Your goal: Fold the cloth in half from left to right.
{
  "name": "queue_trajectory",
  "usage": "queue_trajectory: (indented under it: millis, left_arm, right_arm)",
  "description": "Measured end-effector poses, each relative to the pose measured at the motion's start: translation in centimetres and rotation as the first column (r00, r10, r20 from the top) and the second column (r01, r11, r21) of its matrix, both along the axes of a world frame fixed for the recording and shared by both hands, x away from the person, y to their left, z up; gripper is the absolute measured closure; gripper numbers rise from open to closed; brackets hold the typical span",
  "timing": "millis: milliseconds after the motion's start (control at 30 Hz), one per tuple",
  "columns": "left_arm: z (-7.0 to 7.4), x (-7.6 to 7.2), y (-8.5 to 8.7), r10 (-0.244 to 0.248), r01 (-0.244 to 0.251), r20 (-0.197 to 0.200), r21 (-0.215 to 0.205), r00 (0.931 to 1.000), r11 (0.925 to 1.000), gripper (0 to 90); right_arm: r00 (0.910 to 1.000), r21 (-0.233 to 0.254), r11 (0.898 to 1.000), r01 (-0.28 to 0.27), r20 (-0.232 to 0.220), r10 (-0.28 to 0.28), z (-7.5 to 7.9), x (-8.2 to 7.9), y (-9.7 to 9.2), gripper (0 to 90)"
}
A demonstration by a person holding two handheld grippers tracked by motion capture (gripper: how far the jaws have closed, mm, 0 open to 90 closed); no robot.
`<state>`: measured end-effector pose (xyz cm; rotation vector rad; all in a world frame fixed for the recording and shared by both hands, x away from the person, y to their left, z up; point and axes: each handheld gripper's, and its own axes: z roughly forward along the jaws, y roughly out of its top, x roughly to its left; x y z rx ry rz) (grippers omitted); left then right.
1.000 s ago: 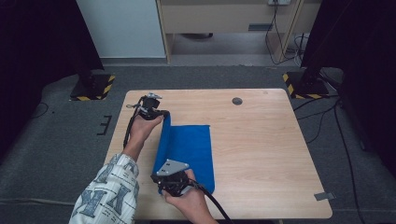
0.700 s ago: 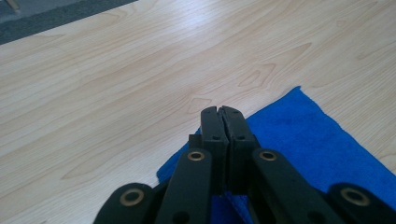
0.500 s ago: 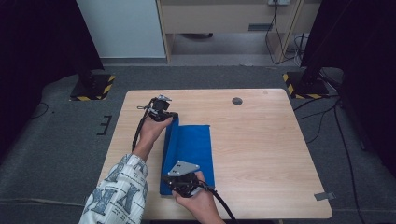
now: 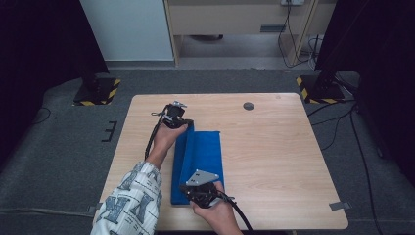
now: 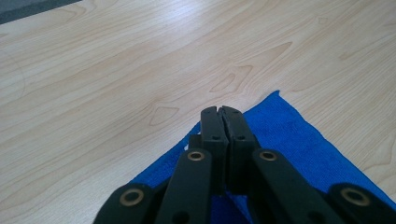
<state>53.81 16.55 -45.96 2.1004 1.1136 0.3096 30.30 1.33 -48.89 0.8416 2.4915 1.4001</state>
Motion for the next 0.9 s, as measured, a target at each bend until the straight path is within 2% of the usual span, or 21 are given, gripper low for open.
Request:
queue_trajectory:
  millis: [267,900]
  left_arm:
    - [-0.5,0.1,-0.8,-0.025,0.025,-0.010,-0.009,0.9996,0.9997,88.1]
    - [-1.3,0.3,-2.8,-0.033,0.033,-0.032,-0.006,0.9990,0.9994,88.0]
  right_arm:
    - [0.9999,-0.015,1.000,0.011,-0.003,-0.011,-0.3,-0.2,-0.9,87.7]
    - [0.9994,-0.042,0.999,0.031,-0.010,-0.032,-0.8,-0.5,-2.7,87.7]
